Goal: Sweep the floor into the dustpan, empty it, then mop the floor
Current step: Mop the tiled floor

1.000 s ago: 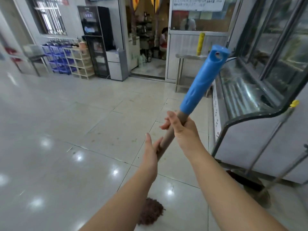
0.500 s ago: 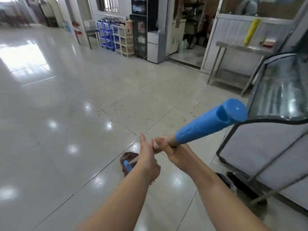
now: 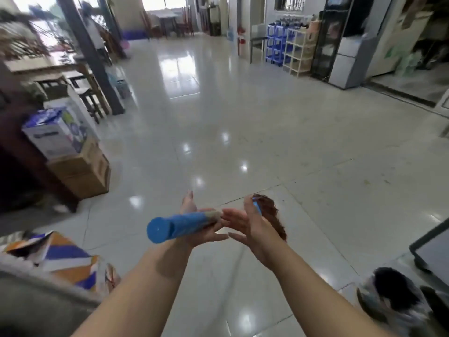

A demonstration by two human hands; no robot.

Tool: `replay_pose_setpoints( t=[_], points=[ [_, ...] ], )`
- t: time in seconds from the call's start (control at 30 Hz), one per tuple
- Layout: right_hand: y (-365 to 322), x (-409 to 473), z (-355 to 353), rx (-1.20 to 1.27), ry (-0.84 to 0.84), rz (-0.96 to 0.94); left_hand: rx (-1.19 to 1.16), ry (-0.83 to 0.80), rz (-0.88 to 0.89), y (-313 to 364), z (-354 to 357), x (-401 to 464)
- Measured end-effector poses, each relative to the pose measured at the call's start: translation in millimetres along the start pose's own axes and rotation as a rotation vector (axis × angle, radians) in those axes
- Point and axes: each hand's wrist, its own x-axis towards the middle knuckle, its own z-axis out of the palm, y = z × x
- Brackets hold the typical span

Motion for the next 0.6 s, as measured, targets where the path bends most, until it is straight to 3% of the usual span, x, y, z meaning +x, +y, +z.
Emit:
replay_pose_setpoints(
  t=[0.13, 0.23, 0.33, 0.43, 0.6],
  points=[
    [51.1, -18.7, 16.3, 0.248, 0.212, 0.166, -0.09, 0.092, 0.015, -56.4, -27.0, -41.9],
    [85.4, -24.3, 10.5, 0.276, 0.335, 0.306, -0.123, 0.19, 0.047, -90.2, -30.4, -59.9],
    [108.0, -24.2, 4.3, 0.434, 0.239, 0.551, -0.055, 0.265, -0.003, -119.9, -32.0, -61.3],
    [122.2, -15.5, -8.6, 0.614, 0.097, 0.677, 0.039, 0.299, -0.119, -151.5, -18.2, -60.5],
    [151.3, -8.1, -49.5, 0.625, 0.174, 0.823, 0.024, 0.353, -0.2, -217.0, 12.4, -55.4]
  ],
)
